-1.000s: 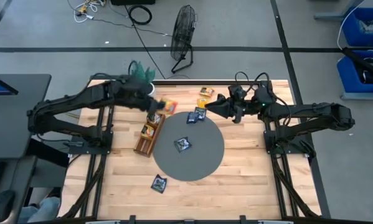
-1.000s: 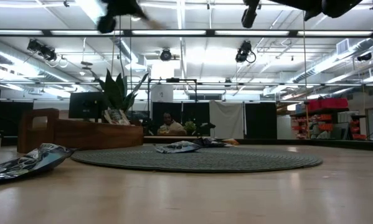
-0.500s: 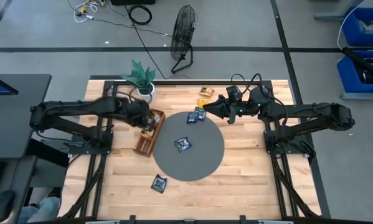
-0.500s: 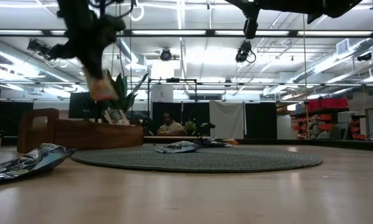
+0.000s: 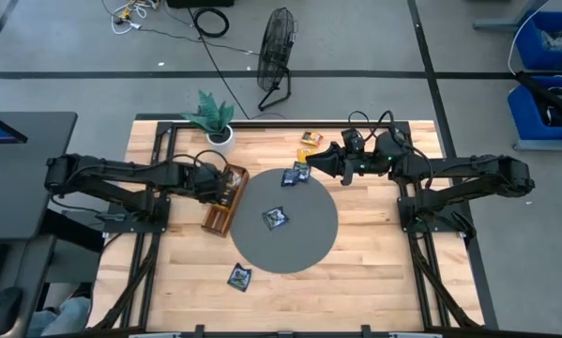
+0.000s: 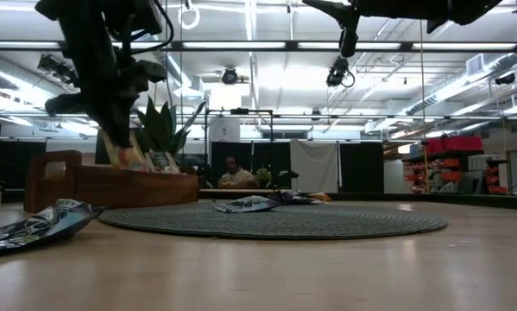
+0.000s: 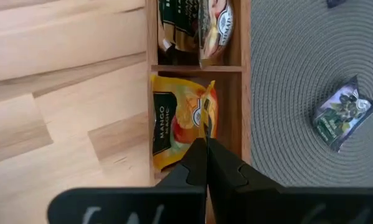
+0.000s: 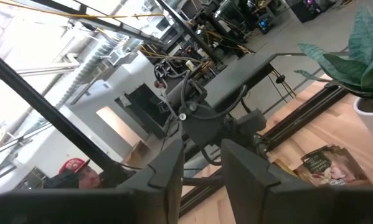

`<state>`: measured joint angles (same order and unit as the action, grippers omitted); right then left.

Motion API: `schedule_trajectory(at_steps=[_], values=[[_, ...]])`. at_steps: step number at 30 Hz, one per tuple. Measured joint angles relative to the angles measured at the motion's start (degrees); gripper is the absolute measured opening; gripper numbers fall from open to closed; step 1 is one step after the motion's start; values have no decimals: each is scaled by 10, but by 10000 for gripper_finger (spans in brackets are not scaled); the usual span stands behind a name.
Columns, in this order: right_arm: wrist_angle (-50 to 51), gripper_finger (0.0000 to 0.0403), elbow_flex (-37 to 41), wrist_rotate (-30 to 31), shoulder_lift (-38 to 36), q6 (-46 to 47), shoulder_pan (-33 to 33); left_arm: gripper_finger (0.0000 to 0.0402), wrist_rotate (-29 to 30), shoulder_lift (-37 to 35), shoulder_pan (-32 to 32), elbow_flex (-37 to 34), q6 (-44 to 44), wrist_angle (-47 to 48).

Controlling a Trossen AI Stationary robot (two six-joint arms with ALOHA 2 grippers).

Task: Pick & Place Tea
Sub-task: Put the yellow tea bag into the middle section of the wooden organizer

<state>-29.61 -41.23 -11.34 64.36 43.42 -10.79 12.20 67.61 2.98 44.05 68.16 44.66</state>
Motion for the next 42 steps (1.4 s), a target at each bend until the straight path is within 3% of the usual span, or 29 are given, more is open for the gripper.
schedule_trajectory(at_steps=[8, 22, 30, 36, 39, 42], values=[[1, 114, 0, 0, 0, 0, 0, 1, 9, 17, 1, -34, 17, -28], [17, 114, 0, 0, 0, 9, 0, 14, -11, 51, 0, -33, 12, -104], [73, 114, 0, 22, 0, 11, -2, 59, -26, 36, -3, -24, 0, -90], [96, 114, 0, 28, 0, 7, -4, 116, -26, 29, -3, -22, -3, -84], [105, 114, 0, 61, 0, 6, -11, 147, -30, 16, -3, -22, -3, -86], [140, 114, 0, 131, 0, 34, -29, 174, -31, -8, -3, -22, -3, -79]])
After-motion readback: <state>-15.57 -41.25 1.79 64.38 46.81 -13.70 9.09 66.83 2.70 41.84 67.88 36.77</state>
